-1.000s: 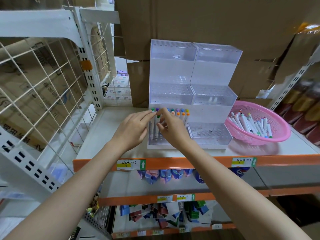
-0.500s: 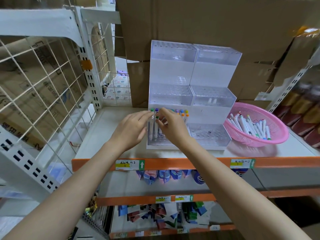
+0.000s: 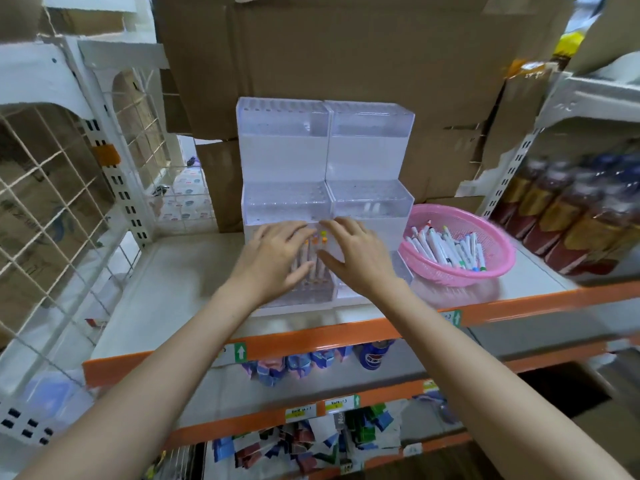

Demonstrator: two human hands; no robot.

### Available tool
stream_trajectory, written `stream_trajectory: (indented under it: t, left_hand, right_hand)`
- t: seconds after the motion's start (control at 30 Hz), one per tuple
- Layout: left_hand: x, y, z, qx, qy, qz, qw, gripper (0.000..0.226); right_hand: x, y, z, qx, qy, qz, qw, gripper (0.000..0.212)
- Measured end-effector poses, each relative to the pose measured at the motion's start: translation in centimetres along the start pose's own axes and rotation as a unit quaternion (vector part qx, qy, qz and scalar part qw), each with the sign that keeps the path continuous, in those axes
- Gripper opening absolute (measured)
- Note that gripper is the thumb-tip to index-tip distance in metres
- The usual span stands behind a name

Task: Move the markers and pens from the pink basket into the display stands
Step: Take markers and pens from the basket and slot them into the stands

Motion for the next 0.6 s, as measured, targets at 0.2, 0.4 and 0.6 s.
stream_trajectory:
  t: [0.2, 0.4, 0.6]
  left_hand:
    - [-6.5, 2.4, -4.2, 0.008, 0.038, 0.021, 0.999, 0.057]
    - [-13.3, 5.0, -8.7, 0.031, 0.090, 0.055, 0.994, 0.054]
    - [-18.3, 7.9, -13.3, 0.082, 0.087, 0.137, 0.983, 0.055]
  right_hand:
    - [-7.2, -2.5, 3.4, 0.022, 0.088, 0.030, 0.995, 0.063]
    - [-13.9, -4.8, 5.8, 0.031, 0.141, 0.046, 0.988, 0.056]
    - [-20.2, -6.8, 6.6, 0.058, 0.178, 0.054, 0.981, 0.057]
Point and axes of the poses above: each hand's wrist, its own z-axis away from the middle knuckle, its own y-axis out of the palm, x = y × z, the point moved 5 cm from there along -z, towards the middle knuckle, and after that the axes turned 6 degrees about -z, right-handed, at the moved point
